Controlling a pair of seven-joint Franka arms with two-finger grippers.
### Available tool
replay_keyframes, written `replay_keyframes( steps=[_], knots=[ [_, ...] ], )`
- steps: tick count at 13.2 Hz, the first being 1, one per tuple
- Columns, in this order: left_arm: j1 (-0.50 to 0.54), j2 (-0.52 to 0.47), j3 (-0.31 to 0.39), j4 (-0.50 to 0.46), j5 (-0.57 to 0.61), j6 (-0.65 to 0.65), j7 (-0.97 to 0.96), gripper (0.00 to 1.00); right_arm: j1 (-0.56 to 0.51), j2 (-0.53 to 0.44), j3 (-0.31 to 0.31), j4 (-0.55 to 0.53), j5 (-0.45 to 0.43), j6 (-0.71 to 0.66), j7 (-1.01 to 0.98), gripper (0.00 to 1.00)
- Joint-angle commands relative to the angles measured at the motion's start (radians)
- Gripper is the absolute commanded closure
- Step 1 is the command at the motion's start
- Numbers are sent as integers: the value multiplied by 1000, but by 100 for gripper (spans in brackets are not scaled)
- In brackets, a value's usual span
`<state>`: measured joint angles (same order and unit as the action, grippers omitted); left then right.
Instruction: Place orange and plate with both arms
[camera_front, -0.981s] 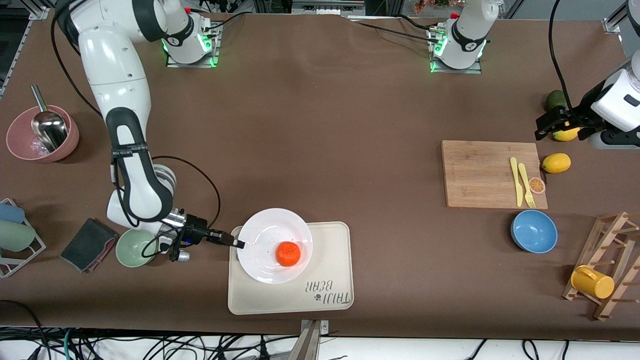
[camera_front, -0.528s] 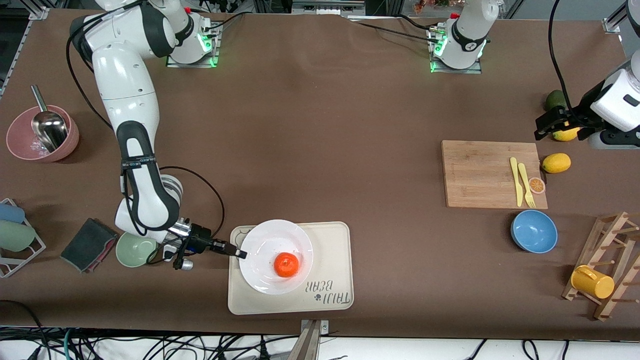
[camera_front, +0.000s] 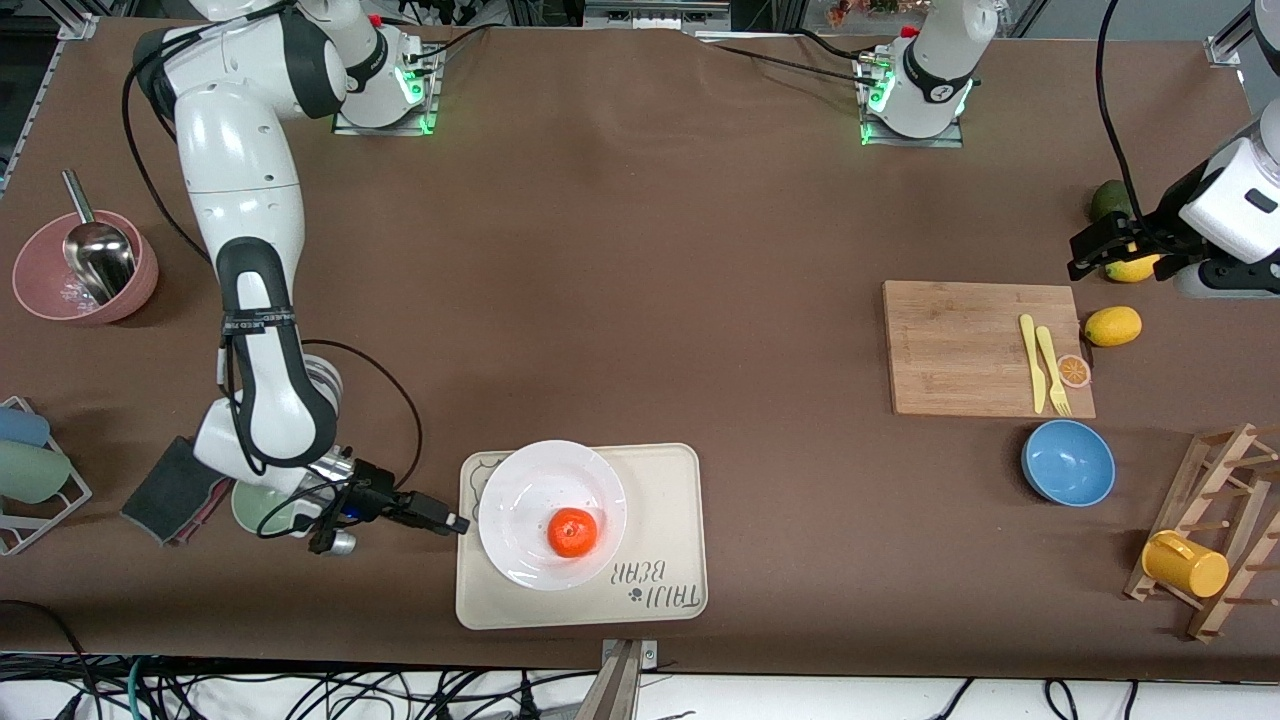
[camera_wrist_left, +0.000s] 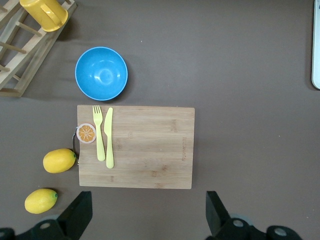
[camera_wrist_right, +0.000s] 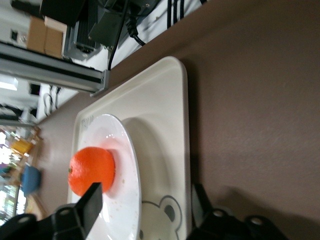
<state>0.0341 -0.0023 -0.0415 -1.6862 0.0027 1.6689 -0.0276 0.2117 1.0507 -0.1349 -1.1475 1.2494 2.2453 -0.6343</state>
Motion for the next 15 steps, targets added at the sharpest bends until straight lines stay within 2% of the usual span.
replay_keyframes(
  steps=[1,4,8,12,13,15],
  knots=[
    [-7,-4,5,3,-17,-8,5,0,-1,-112,-12,-34,-262,-77,12,0],
    [-5,-4,5,2,-17,-11,6,0,11,-208,-69,-55,-505,-244,47,0],
    [-5,-4,5,2,-17,-17,5,0,17,-334,-69,-54,-873,-574,278,0],
    [-5,-4,5,3,-17,-17,5,0,60,-432,-69,-76,-1057,-801,416,0],
    [-5,-4,5,3,-17,-17,5,0,80,-466,-72,-116,-1071,-811,444,0],
    [-5,-4,5,3,-17,-17,5,0,130,-559,-69,-236,-1180,-784,524,0]
  ],
)
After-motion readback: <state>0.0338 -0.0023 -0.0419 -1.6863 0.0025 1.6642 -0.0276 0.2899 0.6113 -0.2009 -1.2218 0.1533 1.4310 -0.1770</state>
